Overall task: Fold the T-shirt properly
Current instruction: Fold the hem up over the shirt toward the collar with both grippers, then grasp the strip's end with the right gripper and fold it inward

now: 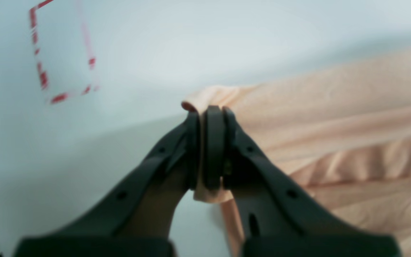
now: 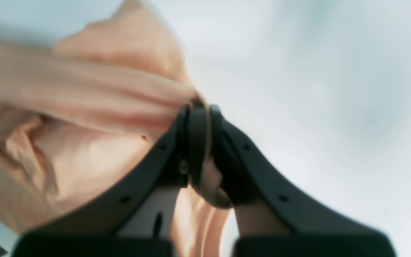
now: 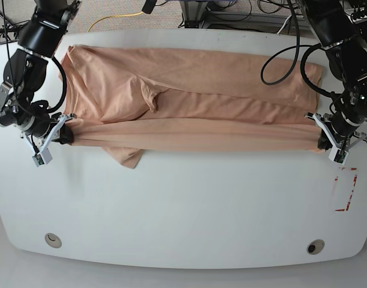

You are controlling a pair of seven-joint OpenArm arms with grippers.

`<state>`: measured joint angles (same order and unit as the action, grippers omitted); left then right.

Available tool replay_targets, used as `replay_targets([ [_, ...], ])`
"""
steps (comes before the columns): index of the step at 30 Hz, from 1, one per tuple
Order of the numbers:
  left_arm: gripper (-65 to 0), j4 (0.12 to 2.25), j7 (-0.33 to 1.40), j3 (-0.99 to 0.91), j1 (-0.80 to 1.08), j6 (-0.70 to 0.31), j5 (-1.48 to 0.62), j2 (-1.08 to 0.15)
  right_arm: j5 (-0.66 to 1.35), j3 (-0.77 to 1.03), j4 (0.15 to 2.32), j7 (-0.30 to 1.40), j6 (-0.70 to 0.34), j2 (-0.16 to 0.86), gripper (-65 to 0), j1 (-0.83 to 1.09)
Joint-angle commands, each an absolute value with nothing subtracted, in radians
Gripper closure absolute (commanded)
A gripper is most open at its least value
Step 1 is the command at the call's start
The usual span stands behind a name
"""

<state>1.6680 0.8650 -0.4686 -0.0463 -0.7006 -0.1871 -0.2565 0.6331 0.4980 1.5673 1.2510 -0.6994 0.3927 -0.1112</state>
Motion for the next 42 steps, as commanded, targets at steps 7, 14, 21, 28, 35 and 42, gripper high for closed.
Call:
replay_targets([
  [7,0.0,1.774,0.843,-0.515,0.042,-0.698,-0.193,-0.272,0.639,0.535,1.778,1.245,-0.698,0.366,0.0,0.028],
  [14,0.0,1.797,0.843,-0.519,0.142,-0.698,-0.189,-0.274,0.628,0.549,1.796,1.244,-0.698,0.326,-2.4,0.114],
  [21,0.0,1.796,0.843,-0.518,0.219,-0.698,-0.188,-0.277,0.627,0.568,1.794,1.239,-0.698,0.317,-4.3,0.162],
  [28,-16.7,1.791,0.877,-0.496,0.237,-0.698,-0.186,-0.308,0.630,0.570,1.802,1.245,-0.698,0.318,-24.7,0.182],
  [35,-43.1,1.747,0.940,-0.484,0.214,-0.698,-0.188,-0.349,0.638,0.651,1.845,1.245,-0.698,0.312,-56.0,0.186],
  [42,-39.4,1.847,0.943,-0.527,0.196,-0.698,-0.194,-0.338,0.639,0.659,1.879,1.245,-0.698,0.308,-56.0,0.136],
])
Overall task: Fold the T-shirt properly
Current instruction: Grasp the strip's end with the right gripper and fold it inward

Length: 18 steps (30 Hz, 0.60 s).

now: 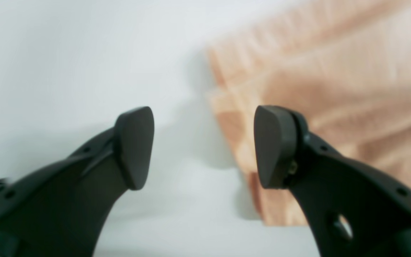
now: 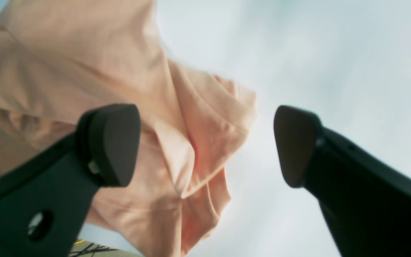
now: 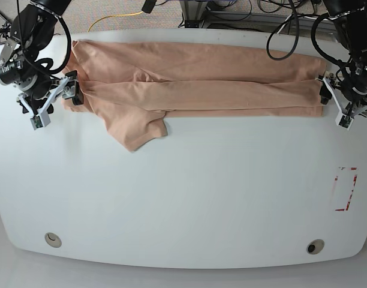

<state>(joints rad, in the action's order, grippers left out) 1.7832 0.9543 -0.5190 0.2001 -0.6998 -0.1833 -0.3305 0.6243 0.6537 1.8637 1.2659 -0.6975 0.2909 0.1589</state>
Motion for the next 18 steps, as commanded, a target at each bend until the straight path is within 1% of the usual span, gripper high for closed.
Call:
replay_targets([
  [1,-39.4,1.868,0.943,-0.527,0.196,-0.698,-0.194,-0.323,0.638,0.657,1.871,1.245,-0.698,0.306,-56.0,0.127],
  [5,-39.3,1.879,0.943,-0.526,0.186,-0.698,-0.189,-0.278,0.627,0.595,1.799,1.245,-0.698,0.289,-56.0,0.044],
  [8,-39.2,1.879,0.943,-0.510,0.163,-0.698,-0.186,-0.248,0.628,0.521,1.702,1.237,-0.698,0.285,-55.3,-0.012],
  [11,-39.2,1.876,0.943,-0.464,0.171,-0.698,-0.186,-0.222,0.627,0.473,1.603,1.213,-0.698,0.283,-50.3,-0.076],
  [14,-39.2,1.871,0.943,-0.440,0.193,-0.698,-0.186,-0.206,0.627,0.433,1.512,1.179,-0.698,0.283,-46.6,-0.117],
  [18,-39.2,1.814,0.941,-0.435,0.191,-0.698,-0.186,-0.206,0.627,0.357,1.369,1.104,-0.698,0.283,-46.1,-0.193],
])
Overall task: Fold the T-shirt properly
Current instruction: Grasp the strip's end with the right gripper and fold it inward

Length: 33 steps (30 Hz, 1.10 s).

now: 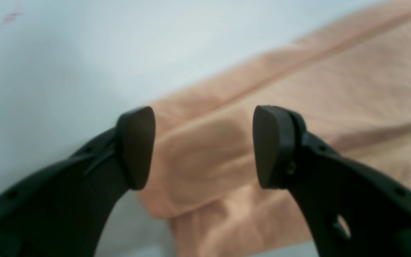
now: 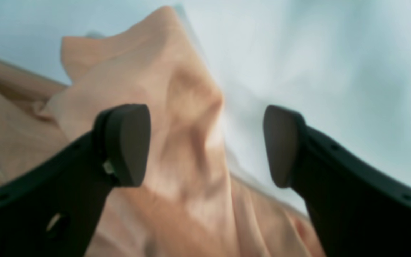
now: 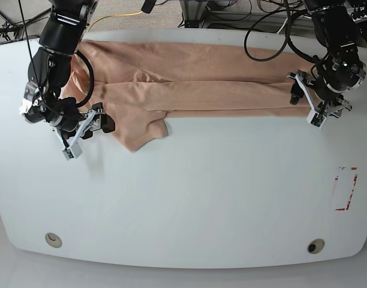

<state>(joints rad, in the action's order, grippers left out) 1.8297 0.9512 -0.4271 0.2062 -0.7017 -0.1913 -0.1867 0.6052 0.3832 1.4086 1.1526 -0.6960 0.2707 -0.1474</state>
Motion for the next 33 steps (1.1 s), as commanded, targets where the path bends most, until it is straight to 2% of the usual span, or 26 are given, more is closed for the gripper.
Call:
replay_targets([
  [1,-39.2,1.793,0.940,-0.435,0.191,-0.698,-0.186,-0.206,0.627,0.328,1.323,1.079,-0.698,0.286,-46.1,-0.209],
  [6,-39.0,1.742,0.938,-0.441,0.206,-0.698,-0.186,-0.214,0.627,0.294,1.205,1.017,-0.698,0.291,-46.1,-0.226],
  [13,-39.0,1.725,0.937,-0.440,0.206,-0.698,-0.186,-0.232,0.634,0.232,1.205,1.013,-0.698,0.249,-43.1,-0.223],
  [15,-39.0,1.725,0.935,-0.438,0.206,-0.698,-0.186,-0.232,0.631,0.234,1.207,1.013,-0.698,0.242,-33.1,-0.220],
  [17,-39.0,1.725,0.935,-0.438,0.206,-0.698,-0.186,-0.231,0.631,0.234,1.207,1.010,-0.698,0.240,-20.1,-0.219],
  [19,-39.0,1.724,0.935,-0.438,0.206,-0.698,-0.186,-0.229,0.638,0.236,1.207,1.012,-0.698,0.240,-3.6,-0.216],
  [20,-39.0,1.721,0.935,-0.437,0.206,-0.698,-0.186,-0.229,0.639,0.236,1.208,1.013,-0.698,0.240,0.0,-0.211],
  [25,-39.0,1.643,0.934,-0.404,0.193,-0.698,-0.186,-0.237,0.711,0.236,1.316,1.021,-0.698,0.249,-2.4,-0.188],
  [33,-39.0,1.615,0.934,-0.390,0.186,-0.698,-0.186,-0.251,0.860,0.325,1.573,1.196,-0.698,0.243,-2.2,-0.076],
])
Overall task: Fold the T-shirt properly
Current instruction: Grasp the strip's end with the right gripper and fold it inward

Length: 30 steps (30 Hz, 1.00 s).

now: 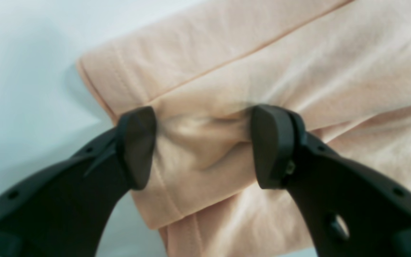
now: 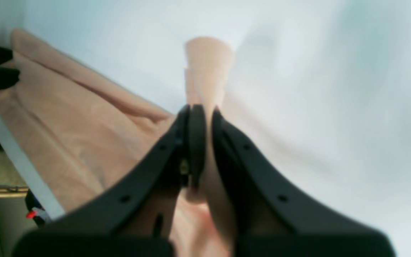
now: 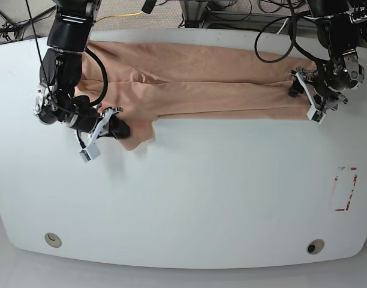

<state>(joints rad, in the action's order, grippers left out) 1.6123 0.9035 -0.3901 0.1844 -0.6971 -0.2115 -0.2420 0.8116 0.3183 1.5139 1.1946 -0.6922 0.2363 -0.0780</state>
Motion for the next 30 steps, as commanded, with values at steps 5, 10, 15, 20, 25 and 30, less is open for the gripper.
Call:
replay_targets([
  [5,-39.0,1.612,0.934,-0.390,0.182,-0.698,-0.186,-0.254,0.929,0.331,1.644,1.198,-0.698,0.252,-2.2,0.013],
  [10,-39.0,1.612,0.934,-0.390,0.182,-0.698,-0.186,-0.255,1.007,0.401,1.753,1.198,-0.698,0.262,-2.5,0.147],
  [15,-39.0,1.610,0.934,-0.389,0.182,-0.698,-0.185,-0.255,1.018,0.446,1.824,1.198,-0.698,0.263,-2.5,0.223],
  [20,-39.0,1.596,0.934,-0.389,0.182,-0.698,-0.120,-0.255,1.015,0.495,1.836,1.198,-0.698,0.262,-2.7,0.285],
  [25,-39.0,1.587,0.934,-0.389,0.182,-0.698,-0.104,-0.255,1.009,0.565,1.830,1.198,-0.698,0.262,-7.9,0.289],
  [30,-39.0,1.586,0.934,-0.390,0.183,-0.698,-0.102,-0.266,0.987,0.661,1.816,1.198,-0.698,0.262,-31.4,0.291],
])
